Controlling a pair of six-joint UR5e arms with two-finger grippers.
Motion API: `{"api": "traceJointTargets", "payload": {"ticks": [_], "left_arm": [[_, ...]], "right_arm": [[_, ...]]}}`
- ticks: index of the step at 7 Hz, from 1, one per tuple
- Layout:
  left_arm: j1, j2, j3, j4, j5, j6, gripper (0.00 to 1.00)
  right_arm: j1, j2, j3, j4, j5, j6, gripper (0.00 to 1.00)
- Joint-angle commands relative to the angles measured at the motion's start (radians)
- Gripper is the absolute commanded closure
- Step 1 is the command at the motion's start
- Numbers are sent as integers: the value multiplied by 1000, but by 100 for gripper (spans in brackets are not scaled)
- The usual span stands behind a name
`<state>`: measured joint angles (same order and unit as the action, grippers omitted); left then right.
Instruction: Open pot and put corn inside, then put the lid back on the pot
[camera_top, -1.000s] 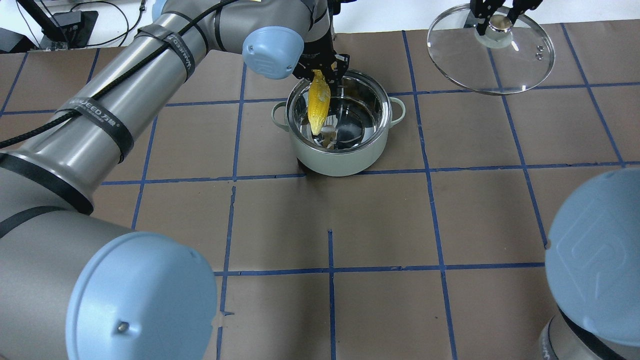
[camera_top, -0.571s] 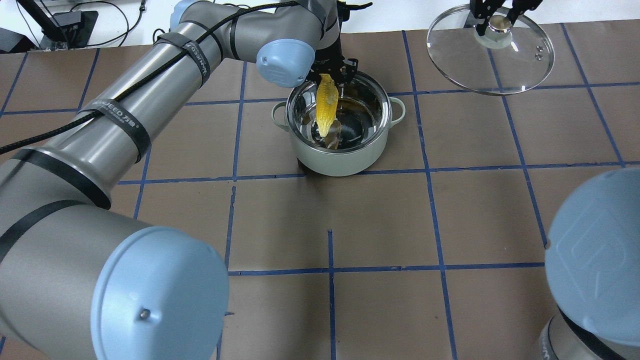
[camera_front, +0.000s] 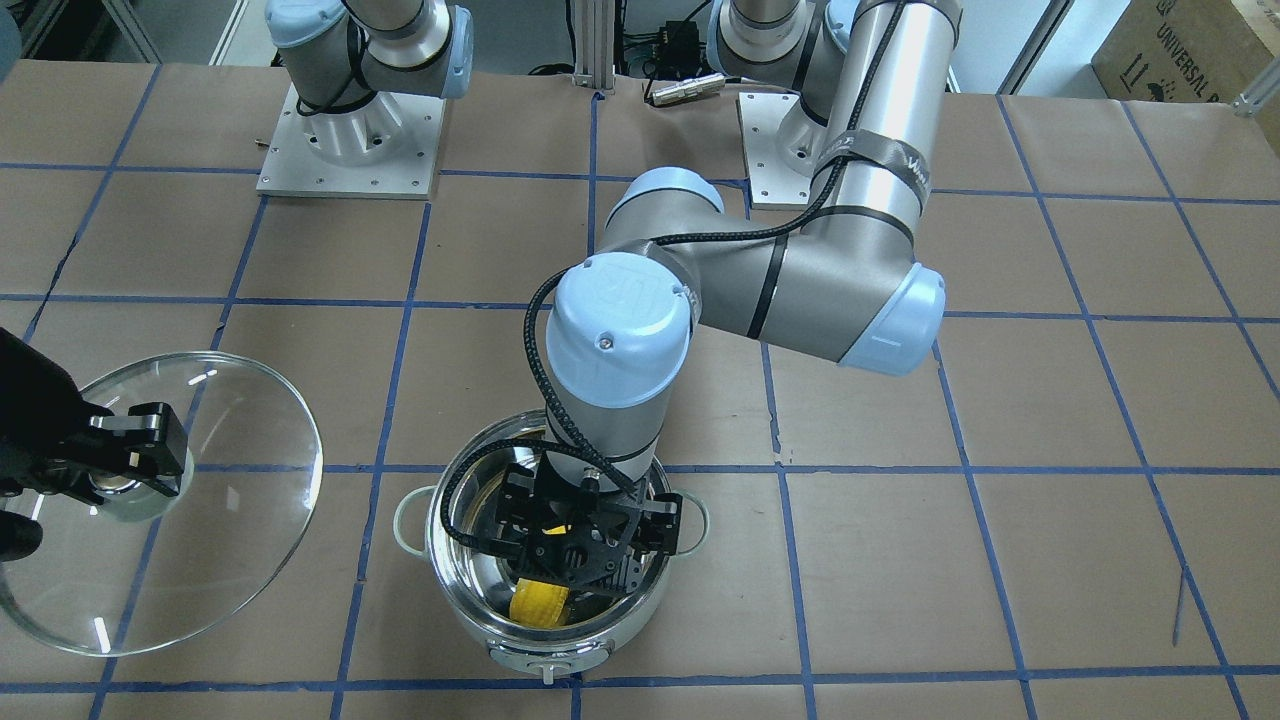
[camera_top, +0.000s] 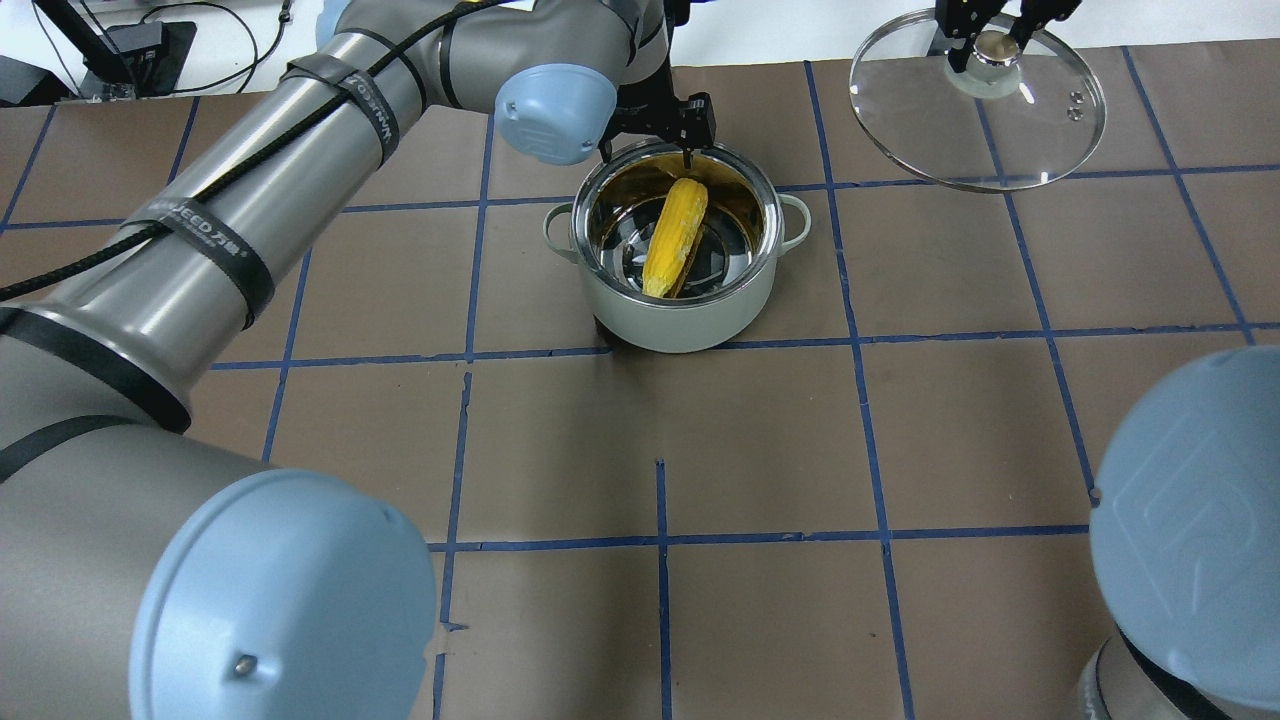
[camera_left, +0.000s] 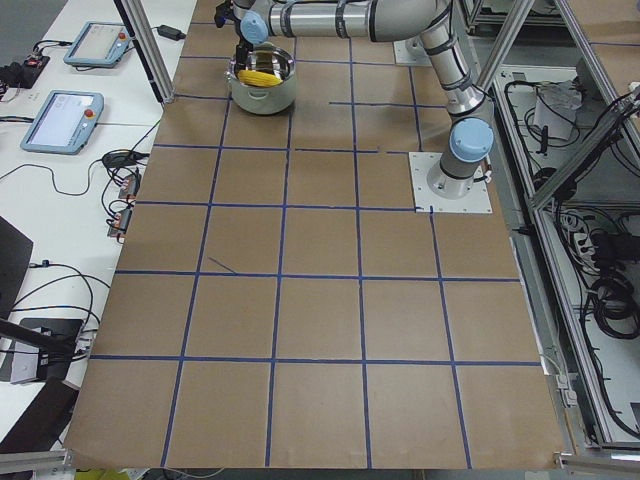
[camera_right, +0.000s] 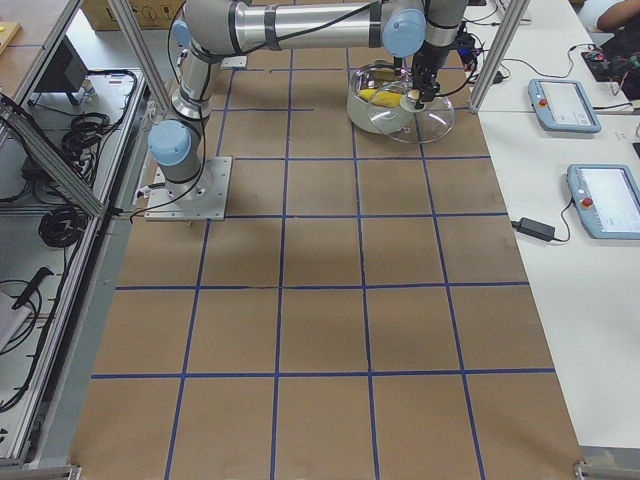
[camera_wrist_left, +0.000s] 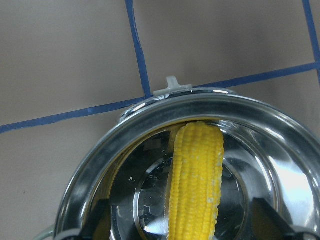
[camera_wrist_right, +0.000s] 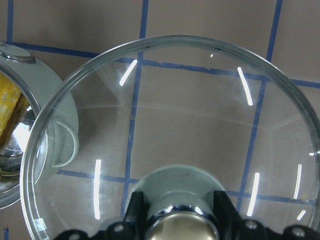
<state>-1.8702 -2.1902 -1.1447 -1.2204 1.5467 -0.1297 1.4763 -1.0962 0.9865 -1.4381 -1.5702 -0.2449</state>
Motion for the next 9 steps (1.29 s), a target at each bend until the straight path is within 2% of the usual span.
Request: {"api": "traceJointTargets", "payload": {"ticks": [1, 2, 4, 5, 6, 7, 9], "left_arm": [[95, 154, -65, -158, 6, 39, 0], [156, 243, -132, -219, 6, 53, 0], [264, 433, -316, -232, 6, 97, 0], [323, 511, -373, -244, 3, 137, 0], [347, 558, -366, -317, 7, 140, 0], [345, 575, -351, -364, 100, 148, 0], [338, 575, -324, -376, 84, 148, 0]], "right_arm": [[90, 1, 27, -33, -4, 80, 95], [135, -1, 65, -106, -14, 140, 95], [247, -13, 176, -256, -16, 270, 95], [297, -13, 226, -296, -13, 321, 95], [341, -11, 262, -336, -14, 358, 95], [375, -10, 286, -337, -14, 381, 96], [404, 9, 296, -335, -5, 427, 96]]}}
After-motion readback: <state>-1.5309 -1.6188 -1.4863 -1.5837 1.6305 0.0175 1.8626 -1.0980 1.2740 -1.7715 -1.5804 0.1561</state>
